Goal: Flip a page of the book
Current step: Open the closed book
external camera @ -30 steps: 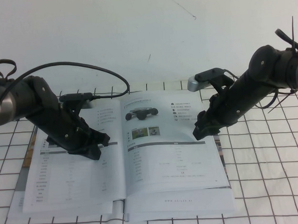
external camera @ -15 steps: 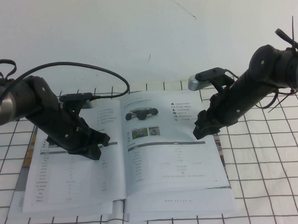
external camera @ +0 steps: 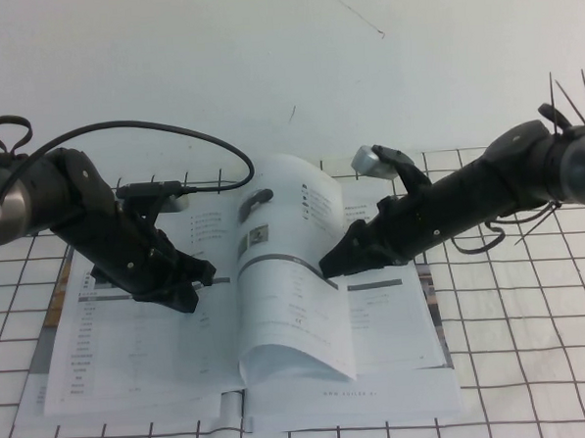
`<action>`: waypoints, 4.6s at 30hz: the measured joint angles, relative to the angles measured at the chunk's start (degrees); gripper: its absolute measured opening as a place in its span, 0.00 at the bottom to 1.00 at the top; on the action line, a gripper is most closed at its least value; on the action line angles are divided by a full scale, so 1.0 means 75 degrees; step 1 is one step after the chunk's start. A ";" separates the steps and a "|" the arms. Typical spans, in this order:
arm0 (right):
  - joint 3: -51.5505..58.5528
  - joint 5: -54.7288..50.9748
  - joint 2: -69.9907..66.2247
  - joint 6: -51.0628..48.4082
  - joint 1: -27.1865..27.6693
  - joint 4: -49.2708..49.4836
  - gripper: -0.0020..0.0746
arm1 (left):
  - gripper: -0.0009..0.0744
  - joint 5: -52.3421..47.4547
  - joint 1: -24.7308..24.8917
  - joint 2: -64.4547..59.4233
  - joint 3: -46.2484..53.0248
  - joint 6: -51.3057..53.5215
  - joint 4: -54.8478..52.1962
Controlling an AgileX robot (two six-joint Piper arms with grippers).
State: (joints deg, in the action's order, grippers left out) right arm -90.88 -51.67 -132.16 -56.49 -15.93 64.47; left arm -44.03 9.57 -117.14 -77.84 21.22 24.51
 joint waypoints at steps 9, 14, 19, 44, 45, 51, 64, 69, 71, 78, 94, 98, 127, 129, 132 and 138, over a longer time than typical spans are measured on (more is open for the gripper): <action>0.0030 -0.0821 -0.0381 -0.1424 -0.0064 0.2112 0.53 | 0.01 0.0000 0.0000 0.0000 0.0000 0.0000 0.0000; 0.0042 -0.0971 -0.0380 -0.1615 -0.0095 0.2349 0.53 | 0.01 -0.0005 0.0000 0.0000 0.0000 0.0000 0.0011; 0.0042 -0.1207 -0.0380 -0.1980 -0.0249 0.2654 0.53 | 0.01 -0.0017 -0.0013 0.0000 0.0000 0.0011 0.0046; -0.1509 -0.2064 -0.0380 -0.1608 -0.0658 0.2386 0.53 | 0.01 -0.0846 -0.0056 0.0791 -0.0907 -0.0171 -0.1097; -0.1509 -0.2077 -0.0380 -0.1602 -0.0672 0.2374 0.53 | 0.01 -0.0981 -0.0056 0.0884 -0.1111 -0.0267 -0.1272; -0.1521 -0.2131 -0.0380 -0.1571 -0.0678 0.2374 0.53 | 0.01 -0.1826 -0.0030 0.1494 -0.2328 -0.0680 -0.1629; -0.1521 -0.1983 -0.0380 -0.1653 -0.0678 0.2455 0.53 | 0.01 -0.3116 0.0639 0.2498 -0.2673 0.0990 0.0502; -0.1526 -0.1953 -0.0380 -0.1743 -0.0678 0.2473 0.53 | 0.01 -0.3496 0.1813 0.2530 -0.2620 0.1437 0.0192; -0.1593 -0.1953 -0.0380 -0.1741 -0.0678 0.2473 0.53 | 0.01 -0.3471 0.2347 0.2548 -0.2487 0.1420 -0.0141; -0.1916 -0.1953 -0.0380 -0.1741 -0.0678 0.2473 0.53 | 0.01 -0.2820 0.4042 0.2548 -0.1451 0.0018 -0.3268; -0.1968 -0.1889 -0.0380 -0.1774 -0.0678 0.2312 0.53 | 0.01 -0.0086 0.4723 0.2548 0.1079 -0.3760 -0.7376; -0.1972 -0.1889 -0.0380 -0.1890 -0.0678 0.2312 0.53 | 0.01 -0.0057 0.4723 0.2548 0.1137 -0.4161 -0.8190; -0.4195 -0.2530 0.1862 0.1588 0.0978 -0.2824 0.04 | 0.01 0.0161 0.3774 0.2577 0.1141 -0.4934 -0.8976; -0.4195 -0.2547 0.1890 0.1906 0.0763 -0.3379 0.03 | 0.01 0.0195 0.3416 0.2577 0.1141 -0.5011 -0.8995; -0.4195 -0.2594 0.1917 0.2342 0.0422 -0.4063 0.03 | 0.01 0.0273 0.2773 0.2577 0.1141 -0.5072 -0.8802; -0.4195 -0.2622 0.2045 0.2838 0.0204 -0.4668 0.03 | 0.01 0.0784 0.1713 0.2577 0.1141 -0.4234 -0.6974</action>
State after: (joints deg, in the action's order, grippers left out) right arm -122.34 -71.33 -116.82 -35.20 -14.40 29.46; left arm -38.14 22.42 -97.81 -69.28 -10.54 -27.80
